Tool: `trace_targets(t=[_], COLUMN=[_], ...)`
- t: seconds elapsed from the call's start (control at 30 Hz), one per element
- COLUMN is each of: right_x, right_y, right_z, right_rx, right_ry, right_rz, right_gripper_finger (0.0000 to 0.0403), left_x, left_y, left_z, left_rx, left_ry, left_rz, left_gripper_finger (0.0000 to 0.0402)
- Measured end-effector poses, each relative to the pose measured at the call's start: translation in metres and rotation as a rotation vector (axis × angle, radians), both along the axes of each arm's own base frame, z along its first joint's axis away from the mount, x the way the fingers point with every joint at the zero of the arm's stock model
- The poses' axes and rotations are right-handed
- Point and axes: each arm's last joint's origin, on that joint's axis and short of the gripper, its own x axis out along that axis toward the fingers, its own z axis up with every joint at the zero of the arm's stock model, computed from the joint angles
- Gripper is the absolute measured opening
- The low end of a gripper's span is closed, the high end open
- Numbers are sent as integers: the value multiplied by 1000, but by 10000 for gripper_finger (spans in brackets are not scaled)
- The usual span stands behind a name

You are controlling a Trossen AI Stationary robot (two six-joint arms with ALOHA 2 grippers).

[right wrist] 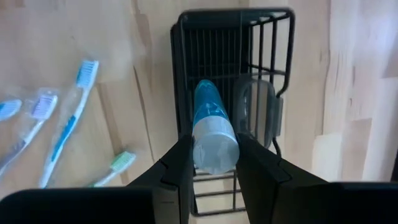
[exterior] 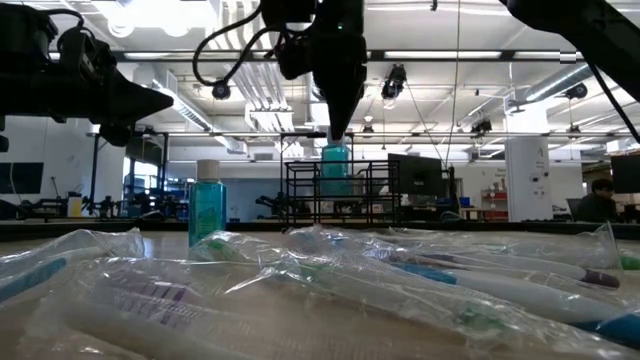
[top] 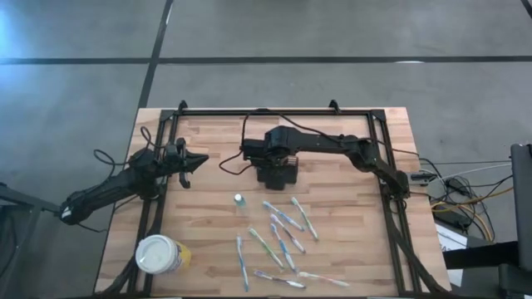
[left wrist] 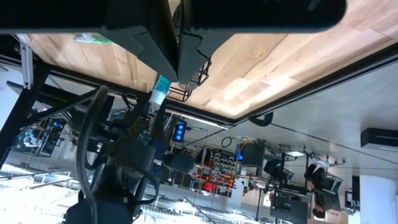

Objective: Pick & Place toothbrushing station
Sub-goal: Put the bottom mouthwash into the wire organizer

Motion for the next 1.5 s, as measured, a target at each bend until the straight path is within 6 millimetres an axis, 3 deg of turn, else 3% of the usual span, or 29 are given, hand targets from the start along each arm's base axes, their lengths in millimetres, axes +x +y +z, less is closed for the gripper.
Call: trace_targets(t=[0.4, 1.1, 1.5], right_x=[5, 7, 11], right_y=[-1, -2, -2], right_z=[-25, -35, -32], right_rx=[12, 11, 98], right_ry=[54, 46, 3], right_rz=[1, 35, 78], right_gripper_finger=[91, 91, 91], left_x=[1, 1, 1], left_y=[0, 0, 1], left_z=[-1, -2, -2], left_rx=[-2, -5, -6], left_ry=[13, 20, 20], left_rz=[0, 0, 0], left_gripper_finger=[14, 14, 14])
